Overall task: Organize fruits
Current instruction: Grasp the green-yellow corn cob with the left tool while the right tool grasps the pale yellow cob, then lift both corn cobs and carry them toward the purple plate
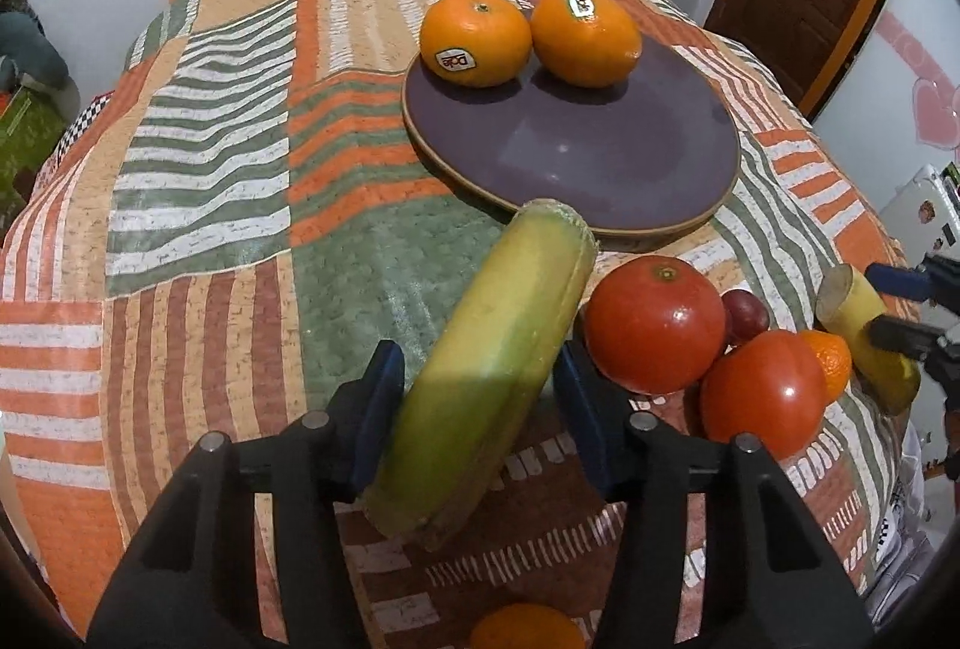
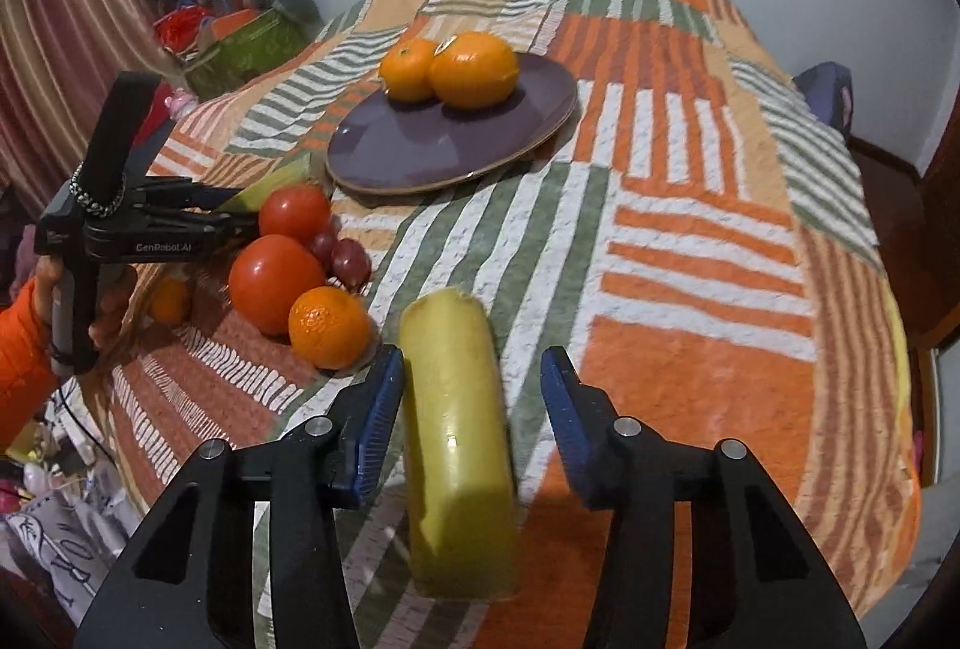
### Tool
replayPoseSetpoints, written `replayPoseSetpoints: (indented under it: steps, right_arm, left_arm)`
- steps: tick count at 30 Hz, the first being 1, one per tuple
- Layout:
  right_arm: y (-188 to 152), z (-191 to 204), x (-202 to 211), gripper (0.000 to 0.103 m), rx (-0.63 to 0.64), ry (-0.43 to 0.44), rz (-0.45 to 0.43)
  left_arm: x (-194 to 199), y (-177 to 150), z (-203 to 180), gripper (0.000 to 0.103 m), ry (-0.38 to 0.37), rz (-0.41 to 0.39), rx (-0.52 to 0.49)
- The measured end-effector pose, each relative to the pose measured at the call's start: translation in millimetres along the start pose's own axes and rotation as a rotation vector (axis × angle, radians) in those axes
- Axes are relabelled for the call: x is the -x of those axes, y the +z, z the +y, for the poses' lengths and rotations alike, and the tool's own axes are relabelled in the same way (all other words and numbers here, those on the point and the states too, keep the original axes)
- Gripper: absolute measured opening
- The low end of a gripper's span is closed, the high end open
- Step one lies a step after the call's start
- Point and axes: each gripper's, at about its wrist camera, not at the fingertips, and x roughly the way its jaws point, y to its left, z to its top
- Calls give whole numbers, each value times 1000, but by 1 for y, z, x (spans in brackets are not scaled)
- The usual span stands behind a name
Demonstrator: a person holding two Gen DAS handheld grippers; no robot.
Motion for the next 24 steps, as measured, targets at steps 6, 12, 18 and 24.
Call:
replayPoseSetpoints:
  steps: [6, 12, 18, 24]
  right_arm:
    - [-2, 7, -13, 36, -3, 15, 0]
    - [12, 5, -15, 35, 5, -17, -32]
    - [31, -4, -22, 34, 2, -49, -49]
    - [43, -12, -31, 35, -8, -72, -32]
  left_arm:
    - [7, -6, 16, 40, -16, 17, 42]
    - [13, -13, 28, 39, -16, 37, 92]
    - [13, -15, 20, 38, 28, 50, 60]
    - [9, -6, 19, 38, 6, 52, 66]
